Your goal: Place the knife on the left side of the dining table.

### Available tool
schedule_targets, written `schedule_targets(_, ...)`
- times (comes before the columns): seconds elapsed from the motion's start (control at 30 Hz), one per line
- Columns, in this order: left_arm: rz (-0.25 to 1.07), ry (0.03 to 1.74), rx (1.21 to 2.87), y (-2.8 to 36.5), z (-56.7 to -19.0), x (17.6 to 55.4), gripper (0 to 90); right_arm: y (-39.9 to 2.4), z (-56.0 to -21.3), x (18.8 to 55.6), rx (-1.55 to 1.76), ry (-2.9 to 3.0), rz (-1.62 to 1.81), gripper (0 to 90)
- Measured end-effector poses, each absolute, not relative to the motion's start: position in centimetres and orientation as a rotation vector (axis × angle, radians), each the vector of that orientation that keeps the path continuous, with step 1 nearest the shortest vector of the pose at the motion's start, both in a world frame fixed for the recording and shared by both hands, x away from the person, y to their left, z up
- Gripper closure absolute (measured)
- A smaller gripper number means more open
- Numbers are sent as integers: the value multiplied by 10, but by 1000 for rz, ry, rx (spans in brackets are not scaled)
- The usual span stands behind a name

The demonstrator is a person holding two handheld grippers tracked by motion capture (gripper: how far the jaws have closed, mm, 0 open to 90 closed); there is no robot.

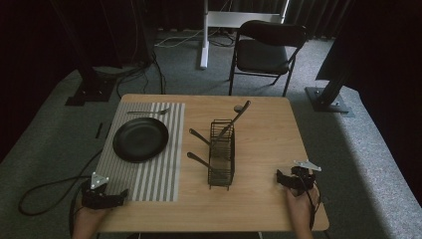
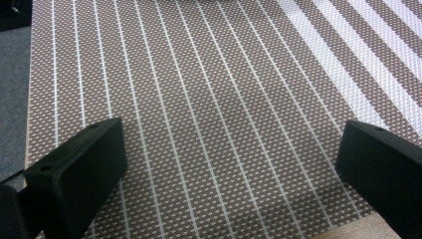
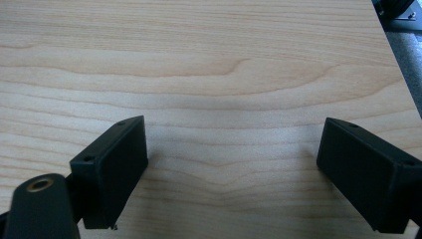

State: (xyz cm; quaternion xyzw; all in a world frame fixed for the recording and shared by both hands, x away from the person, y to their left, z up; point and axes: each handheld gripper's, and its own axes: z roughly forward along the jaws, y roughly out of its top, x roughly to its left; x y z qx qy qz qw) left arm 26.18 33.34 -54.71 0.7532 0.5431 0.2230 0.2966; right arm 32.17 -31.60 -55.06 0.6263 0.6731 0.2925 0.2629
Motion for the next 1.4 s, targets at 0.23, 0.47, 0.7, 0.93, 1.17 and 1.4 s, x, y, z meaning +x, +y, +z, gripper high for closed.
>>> schedule_targets(0.23, 593, 1446, 2002, 333, -547, 262, 1, -316, -551, 322, 1694, 1820, 791, 116)
schedule_targets(0.47, 592, 1444, 2004, 334, -547, 262, 0, -316, -551, 322, 1696, 1819, 790, 112)
schedule_targets(0.7, 590, 1444, 2009, 333, -547, 262, 1, -316, -551, 322, 1696, 1819, 790, 112)
schedule_targets(0.93, 579, 1444, 2026, 334, -545, 264, 2, -316, -551, 322, 1696, 1819, 790, 112)
schedule_targets(1.17, 556, 1440, 2029, 335, -544, 265, 2, -316, -551, 322, 1696, 1819, 790, 113)
schedule_targets(1.4, 523, 1404, 2028, 330, -540, 265, 2, -316, -551, 322, 1696, 1820, 790, 112)
